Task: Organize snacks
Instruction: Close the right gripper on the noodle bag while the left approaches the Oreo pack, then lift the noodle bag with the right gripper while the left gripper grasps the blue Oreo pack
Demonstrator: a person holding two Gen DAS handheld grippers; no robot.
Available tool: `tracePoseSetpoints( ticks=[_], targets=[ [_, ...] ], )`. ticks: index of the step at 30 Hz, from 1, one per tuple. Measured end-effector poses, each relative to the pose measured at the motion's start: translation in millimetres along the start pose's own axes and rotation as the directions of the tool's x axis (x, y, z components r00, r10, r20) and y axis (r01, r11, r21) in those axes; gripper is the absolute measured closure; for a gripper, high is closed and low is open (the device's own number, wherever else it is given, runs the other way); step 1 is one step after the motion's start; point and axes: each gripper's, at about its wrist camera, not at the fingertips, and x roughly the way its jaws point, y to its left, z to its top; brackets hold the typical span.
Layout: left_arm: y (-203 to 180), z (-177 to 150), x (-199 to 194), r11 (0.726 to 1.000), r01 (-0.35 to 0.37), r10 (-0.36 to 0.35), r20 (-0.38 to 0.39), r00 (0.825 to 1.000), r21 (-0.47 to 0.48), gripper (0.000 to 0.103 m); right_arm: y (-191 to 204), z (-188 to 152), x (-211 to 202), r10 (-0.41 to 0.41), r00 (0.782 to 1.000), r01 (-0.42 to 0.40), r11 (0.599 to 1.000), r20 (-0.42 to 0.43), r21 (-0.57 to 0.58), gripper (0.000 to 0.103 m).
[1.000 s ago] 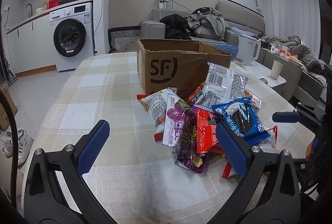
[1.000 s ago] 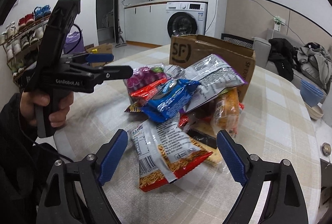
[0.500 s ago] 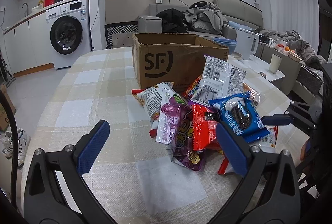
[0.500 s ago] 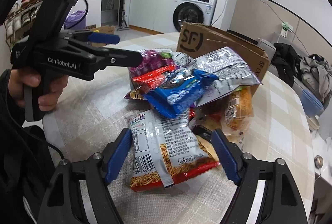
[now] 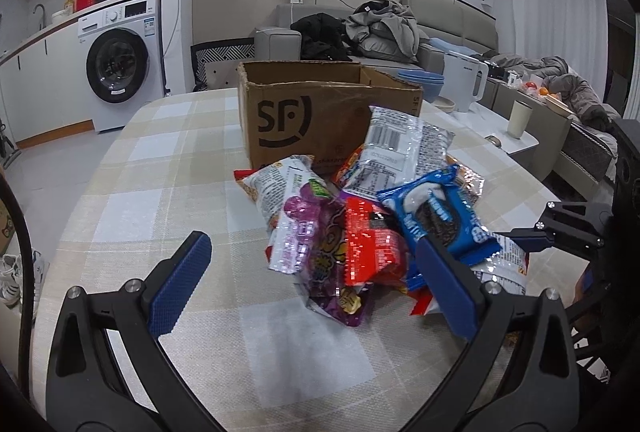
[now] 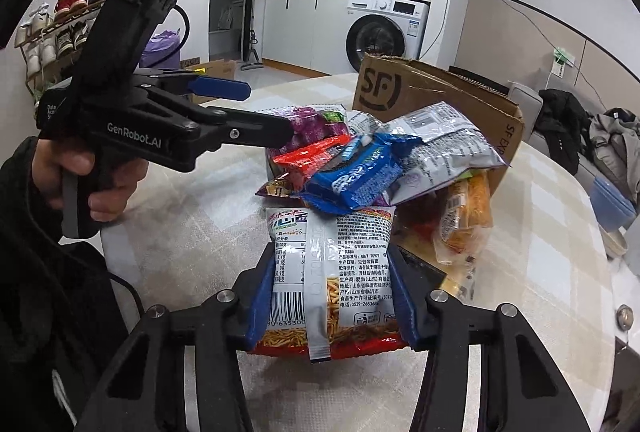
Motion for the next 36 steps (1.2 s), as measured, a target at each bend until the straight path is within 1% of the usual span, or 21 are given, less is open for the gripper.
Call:
tracePoseSetpoints(
  ticks=[6, 9, 12, 14, 16, 18, 21, 23, 25, 26, 29, 36],
  targets=[
    [-15, 0, -1, 0.999, 0.043, -0.043, -0.010, 0.999, 0.011, 0.001, -12, -8, -12, -0.059, 0.998, 0.059, 0.998, 0.008, 0.033, 0.051],
    [-21, 1, -3, 0.997, 0.076, -0.076, -0.014, 0.997, 0.008, 0.002, -18, -10, -19, -0.082, 0.996, 0.081, 0.996, 0.018, 0.048, 0.051],
    [-28, 2, -6, 0.993, 0.118, -0.118, -0.018, 0.993, 0.001, 0.006, -22, -13, -25, -0.104, 0.994, 0.103, 0.993, 0.020, 0.059, 0.051],
    [-32, 2, -6, 0.990, 0.144, -0.144, -0.031, 0.989, -0.008, 0.011, -26, -17, -29, -0.112, 0.994, 0.111, 0.991, 0.019, 0.069, 0.051],
    [-35, 1, -5, 0.985, 0.173, -0.173, -0.049, 0.984, -0.017, 0.020, -29, -21, -32, -0.121, 0.993, 0.119, 0.990, 0.019, 0.077, 0.051],
    [-39, 0, -3, 0.980, 0.196, -0.197, -0.062, 0.978, -0.026, 0.023, -31, -23, -35, -0.128, 0.992, 0.126, 0.989, 0.020, 0.081, 0.051],
    [-43, -2, 1, 0.974, 0.225, -0.227, -0.080, 0.970, -0.036, 0.031, -34, -25, -39, -0.143, 0.990, 0.141, 0.986, 0.016, 0.088, 0.051],
    [-48, -3, 4, 0.969, 0.244, -0.246, -0.093, 0.965, -0.035, 0.034, -35, -27, -41, -0.145, 0.989, 0.143, 0.985, 0.015, 0.092, 0.051],
    [-54, -4, 6, 0.966, 0.257, -0.260, -0.106, 0.960, -0.035, 0.039, -36, -28, -41, -0.144, 0.989, 0.142, 0.985, 0.013, 0.094, 0.051],
    [-57, -4, 8, 0.964, 0.264, -0.266, -0.111, 0.958, -0.031, 0.040, -36, -27, -40, -0.145, 0.989, 0.143, 0.985, 0.012, 0.094, 0.051],
    [-64, -4, 13, 0.967, 0.253, -0.255, -0.130, 0.958, -0.026, 0.040, -34, -27, -39, -0.140, 0.990, 0.138, 0.986, 0.014, 0.091, 0.051],
    [-72, 0, 37, 0.966, 0.249, -0.256, -0.167, 0.952, -0.064, 0.040, -33, -30, -39, -0.139, 0.990, 0.138, 0.987, 0.010, 0.082, 0.051]
  ],
)
